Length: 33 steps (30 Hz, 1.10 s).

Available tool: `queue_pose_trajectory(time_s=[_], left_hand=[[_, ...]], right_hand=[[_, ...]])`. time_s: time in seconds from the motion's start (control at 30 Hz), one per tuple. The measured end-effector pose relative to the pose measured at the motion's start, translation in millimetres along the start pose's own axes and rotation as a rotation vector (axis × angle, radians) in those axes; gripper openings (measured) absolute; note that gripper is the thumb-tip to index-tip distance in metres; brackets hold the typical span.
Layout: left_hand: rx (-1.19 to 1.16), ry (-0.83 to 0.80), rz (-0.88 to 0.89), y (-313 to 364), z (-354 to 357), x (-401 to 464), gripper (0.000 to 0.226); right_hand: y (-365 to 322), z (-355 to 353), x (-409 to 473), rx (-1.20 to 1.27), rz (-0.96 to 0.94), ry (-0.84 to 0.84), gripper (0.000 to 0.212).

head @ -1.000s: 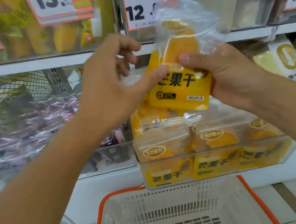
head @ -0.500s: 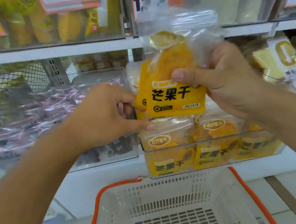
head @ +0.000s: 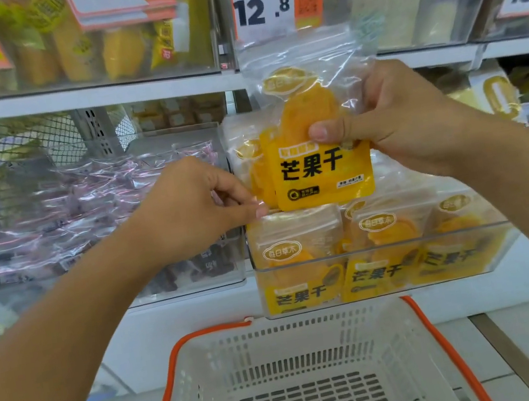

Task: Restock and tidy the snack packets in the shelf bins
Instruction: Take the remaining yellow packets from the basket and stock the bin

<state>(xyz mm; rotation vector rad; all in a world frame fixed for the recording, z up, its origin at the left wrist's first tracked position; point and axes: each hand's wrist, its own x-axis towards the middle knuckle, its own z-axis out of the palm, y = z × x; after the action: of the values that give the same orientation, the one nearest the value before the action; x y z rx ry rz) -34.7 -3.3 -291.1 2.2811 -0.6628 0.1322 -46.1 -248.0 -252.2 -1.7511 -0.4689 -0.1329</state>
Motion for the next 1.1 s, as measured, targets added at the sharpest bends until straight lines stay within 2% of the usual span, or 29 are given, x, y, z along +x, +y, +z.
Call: queue_pose_trajectory(time_s=[0.13,0.17,0.27,0.3,0.47,0.6,0.67,0.77,0.87,0.9,0.97,1.03,1.1], left_hand=[[-0.121,-0.097,-0.048,1,-6,3,0.007],[-0.178,-0.126,-0.069,0,-8,3,0.008],[-0.210,-0.189,-0.110,-4,-12,2,0.023],[-0.224,-0.190,-0.124,-5,-12,3,0.025],[-0.322,-0.173,-0.183,-4,-12,1,0.019],[-0.480,0.028,-0.109,0,-6,0,0.041],[-0.338,0.103,0.030,6,5,-2,0.053],[-0.122,0.157,0.141,9,20,0,0.048],[0.027,0.051,0.161,-3,26,10,0.061],[0.070,0.035,0.145,-6,28,12,0.068],[0.158,0.059,0.110,-5,33,10,0.084],[0.177,0.106,0.116,1,40,7,0.104],[0.125,0.197,0.135,7,43,7,0.114]], right_hand=[[3,9,-1,0.045,0.030,-0.013,0.054],[6,15,-1,0.065,0.033,-0.012,0.052],[13,29,-3,0.035,0.033,0.004,0.027],[15,32,-3,0.002,0.038,-0.016,0.028],[1,31,-7,-0.210,0.058,-0.129,0.032],[-1,21,-13,-0.291,0.129,-0.090,0.032],[1,19,-14,-0.407,0.152,-0.033,0.040],[-3,20,-17,-0.504,0.184,-0.022,0.057],[-16,16,-16,-0.435,0.122,0.162,0.087],[-19,16,-14,-0.361,0.098,0.199,0.086],[-19,22,-12,-0.304,0.104,0.212,0.069],[-14,32,-12,-0.371,0.102,0.204,0.061],[-10,38,-14,-0.412,0.037,0.215,0.056]])
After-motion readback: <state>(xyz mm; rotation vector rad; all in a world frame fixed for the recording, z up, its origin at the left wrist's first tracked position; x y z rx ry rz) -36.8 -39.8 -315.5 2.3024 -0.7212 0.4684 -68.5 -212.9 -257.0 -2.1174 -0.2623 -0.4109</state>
